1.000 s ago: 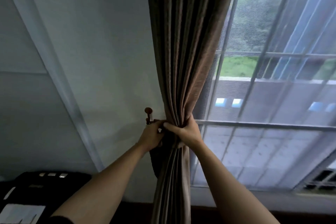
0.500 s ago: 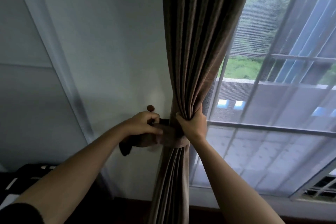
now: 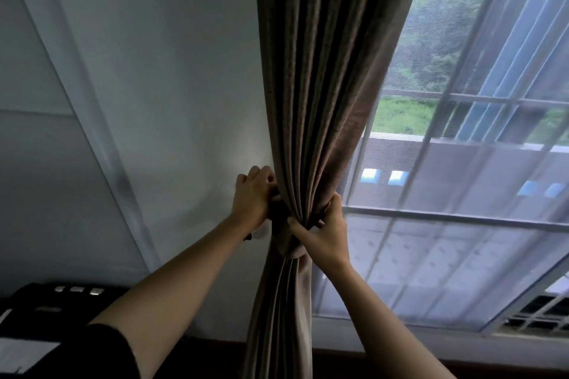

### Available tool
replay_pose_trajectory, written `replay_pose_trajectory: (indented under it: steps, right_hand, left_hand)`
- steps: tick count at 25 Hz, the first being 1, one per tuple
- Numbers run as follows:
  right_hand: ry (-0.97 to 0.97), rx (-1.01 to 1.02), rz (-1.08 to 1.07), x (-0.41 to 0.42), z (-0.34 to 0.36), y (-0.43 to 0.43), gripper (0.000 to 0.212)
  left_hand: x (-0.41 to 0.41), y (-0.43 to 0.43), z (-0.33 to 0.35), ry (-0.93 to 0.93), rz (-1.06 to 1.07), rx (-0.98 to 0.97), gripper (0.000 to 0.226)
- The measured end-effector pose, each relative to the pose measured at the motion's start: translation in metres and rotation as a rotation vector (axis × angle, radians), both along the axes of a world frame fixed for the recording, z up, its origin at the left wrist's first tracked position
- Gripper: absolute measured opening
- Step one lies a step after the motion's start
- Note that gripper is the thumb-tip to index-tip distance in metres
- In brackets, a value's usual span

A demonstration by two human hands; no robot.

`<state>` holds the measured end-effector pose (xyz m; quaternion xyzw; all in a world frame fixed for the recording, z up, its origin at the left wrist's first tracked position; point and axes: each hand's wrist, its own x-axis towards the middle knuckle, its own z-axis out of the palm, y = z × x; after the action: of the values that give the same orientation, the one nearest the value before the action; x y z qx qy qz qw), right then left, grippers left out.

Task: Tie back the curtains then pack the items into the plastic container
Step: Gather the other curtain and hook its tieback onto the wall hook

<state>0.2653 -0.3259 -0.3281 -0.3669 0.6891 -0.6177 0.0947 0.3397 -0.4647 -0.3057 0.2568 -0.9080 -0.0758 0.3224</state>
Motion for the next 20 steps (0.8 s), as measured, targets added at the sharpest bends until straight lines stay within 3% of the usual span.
replay_pose_trajectory:
  steps: [6, 10, 12, 15, 20]
  right_hand:
    - [-0.049, -0.093, 0.172, -0.01, -0.013, 0.009, 0.066]
    - [-0.215, -0.14, 0.231, -0.025, -0.022, 0.009, 0.042]
    - [-0.146, -0.036, 0.212, -0.032, -0.022, 0.008, 0.038]
    - [0.004, 0.128, 0.207, -0.038, -0.016, 0.002, 0.048]
    - [0.224, 0.282, 0.264, -0.053, -0.01, -0.005, 0.034]
  left_hand:
    - [-0.005, 0.017, -0.014, 0.3, -0.065, 0.634, 0.018]
    - [-0.009, 0.02, -0.013, 0.243, -0.068, 1.039, 0.028]
    - [-0.006, 0.017, -0.019, 0.146, -0.137, 1.068, 0.038]
    - [0.0, 0.022, -0.021, 0.105, -0.19, 1.115, 0.039]
    - [0.001, 0.036, -0.021, 0.281, -0.182, 1.119, 0.024]
